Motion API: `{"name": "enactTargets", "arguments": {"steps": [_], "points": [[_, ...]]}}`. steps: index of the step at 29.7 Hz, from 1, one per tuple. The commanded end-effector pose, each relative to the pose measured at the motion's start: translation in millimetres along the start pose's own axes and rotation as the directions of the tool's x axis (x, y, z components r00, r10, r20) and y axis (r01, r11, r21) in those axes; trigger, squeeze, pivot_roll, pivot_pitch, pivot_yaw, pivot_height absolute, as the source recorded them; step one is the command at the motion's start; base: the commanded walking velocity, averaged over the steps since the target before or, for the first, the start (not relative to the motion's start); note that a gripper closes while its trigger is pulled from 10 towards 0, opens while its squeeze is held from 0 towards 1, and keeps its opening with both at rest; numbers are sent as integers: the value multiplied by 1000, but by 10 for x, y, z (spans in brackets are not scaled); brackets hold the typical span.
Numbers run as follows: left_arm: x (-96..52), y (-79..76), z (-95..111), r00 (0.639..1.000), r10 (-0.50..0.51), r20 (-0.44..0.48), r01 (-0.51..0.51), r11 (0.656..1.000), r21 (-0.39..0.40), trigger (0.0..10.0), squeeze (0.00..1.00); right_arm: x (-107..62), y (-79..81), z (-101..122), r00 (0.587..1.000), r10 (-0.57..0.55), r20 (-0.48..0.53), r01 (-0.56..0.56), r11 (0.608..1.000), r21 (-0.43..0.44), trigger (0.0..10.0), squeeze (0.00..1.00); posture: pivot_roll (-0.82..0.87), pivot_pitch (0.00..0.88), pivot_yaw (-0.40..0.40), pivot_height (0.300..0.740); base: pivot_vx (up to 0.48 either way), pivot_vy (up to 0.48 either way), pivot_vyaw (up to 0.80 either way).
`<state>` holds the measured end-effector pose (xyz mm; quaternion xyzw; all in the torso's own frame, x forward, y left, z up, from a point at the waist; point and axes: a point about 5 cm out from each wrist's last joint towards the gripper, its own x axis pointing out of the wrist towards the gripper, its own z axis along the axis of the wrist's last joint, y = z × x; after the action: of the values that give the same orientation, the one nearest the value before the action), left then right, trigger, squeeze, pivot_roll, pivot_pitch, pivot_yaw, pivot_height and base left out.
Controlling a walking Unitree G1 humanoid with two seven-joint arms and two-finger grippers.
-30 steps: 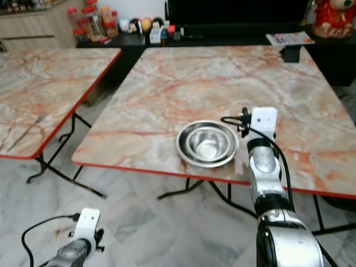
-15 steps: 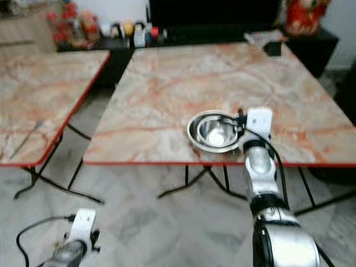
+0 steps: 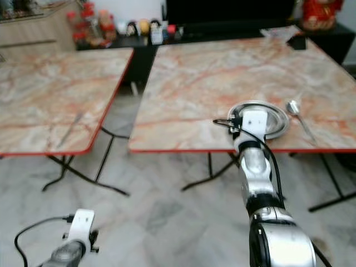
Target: Setting the table
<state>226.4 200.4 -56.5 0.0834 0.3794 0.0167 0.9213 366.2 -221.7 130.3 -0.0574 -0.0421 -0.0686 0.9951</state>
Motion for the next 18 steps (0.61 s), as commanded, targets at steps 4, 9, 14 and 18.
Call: {"name": "enactTargets", "arguments": {"steps": [4,9,14,18], "points": [[-1,33,-7,1000,10,-5,-9,1000,5,10000,0,-34,-30,-108,998,-17,-63,18,1000,22,10000,0,-72,37,102,740,0,428,-123],[-2,35,-11,1000,11,-6,-10,1000,7,10000,0,-48,-21,-132,998,-11,-69,12,1000,19,10000,0,-70,39,101,740,0,430,-314],[-2,40,-11,1000,12,-7,-12,1000,10,10000,0,-60,-13,-153,997,-9,-74,11,1000,25,10000,0,-68,38,102,740,0,431,0],[-3,46,-13,1000,15,-8,-15,1000,12,10000,0,-99,14,-226,995,7,-101,-4,1000,26,10000,0,-64,39,100,740,0,428,0]]}}
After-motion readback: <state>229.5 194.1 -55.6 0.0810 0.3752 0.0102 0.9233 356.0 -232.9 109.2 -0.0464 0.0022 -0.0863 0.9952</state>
